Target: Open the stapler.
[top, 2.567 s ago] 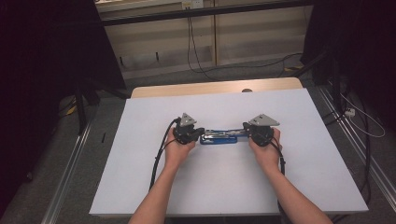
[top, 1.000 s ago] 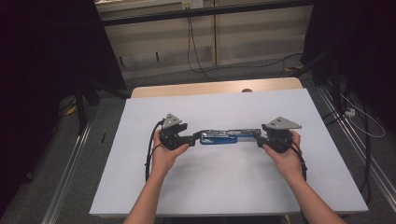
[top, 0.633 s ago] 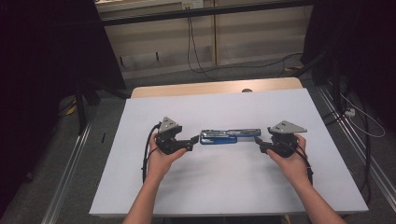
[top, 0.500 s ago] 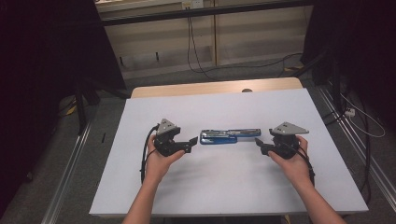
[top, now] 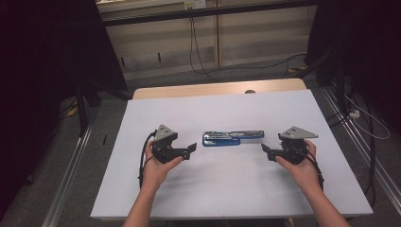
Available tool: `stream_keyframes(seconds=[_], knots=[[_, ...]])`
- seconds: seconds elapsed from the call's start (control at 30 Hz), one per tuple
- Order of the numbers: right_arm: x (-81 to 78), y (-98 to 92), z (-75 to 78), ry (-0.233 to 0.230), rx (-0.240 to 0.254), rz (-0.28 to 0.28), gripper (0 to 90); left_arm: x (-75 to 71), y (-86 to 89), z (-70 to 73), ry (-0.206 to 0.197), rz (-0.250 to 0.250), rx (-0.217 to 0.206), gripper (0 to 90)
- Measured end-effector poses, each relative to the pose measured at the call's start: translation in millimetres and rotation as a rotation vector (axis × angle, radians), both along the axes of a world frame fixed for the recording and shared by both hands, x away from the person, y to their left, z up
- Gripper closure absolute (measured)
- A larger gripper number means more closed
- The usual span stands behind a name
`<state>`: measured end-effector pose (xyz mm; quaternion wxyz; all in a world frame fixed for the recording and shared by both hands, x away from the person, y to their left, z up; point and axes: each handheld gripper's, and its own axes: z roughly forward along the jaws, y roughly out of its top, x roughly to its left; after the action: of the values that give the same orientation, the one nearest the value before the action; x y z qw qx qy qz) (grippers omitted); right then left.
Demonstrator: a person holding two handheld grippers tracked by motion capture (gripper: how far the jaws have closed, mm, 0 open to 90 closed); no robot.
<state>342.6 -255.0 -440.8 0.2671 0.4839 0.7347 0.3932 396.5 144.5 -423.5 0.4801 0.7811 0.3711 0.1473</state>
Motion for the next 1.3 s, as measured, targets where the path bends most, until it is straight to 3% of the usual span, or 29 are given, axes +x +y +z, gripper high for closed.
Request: stream_keyframes(seconds=[0.33,0.5,0.67,0.87,1.3], knots=[[-0.9,-13.5,-4.7,0.055,0.014,-0.036,18.3,-6.5,6.8,1.1,-0.004,-0.004,-0.028,9.2],[-1.2,-15.0,-7.5,0.075,0.025,-0.045,28.3,-7.1,8.6,1.1,-0.004,-0.002,-0.022,9.0],[-2.8,-12.7,-12.4,0.109,-0.002,-0.040,39.6,-7.8,9.5,-0.5,-0.004,-0.001,-0.019,9.0],[-8.0,-13.5,-13.1,0.117,-0.026,-0.041,52.4,-8.4,13.6,0.5,-0.010,0.014,-0.032,9.1],[-10.8,-15.4,-18.1,0.139,-0.023,-0.046,63.6,-9.4,14.3,1.4,-0.017,0.015,-0.026,9.3]])
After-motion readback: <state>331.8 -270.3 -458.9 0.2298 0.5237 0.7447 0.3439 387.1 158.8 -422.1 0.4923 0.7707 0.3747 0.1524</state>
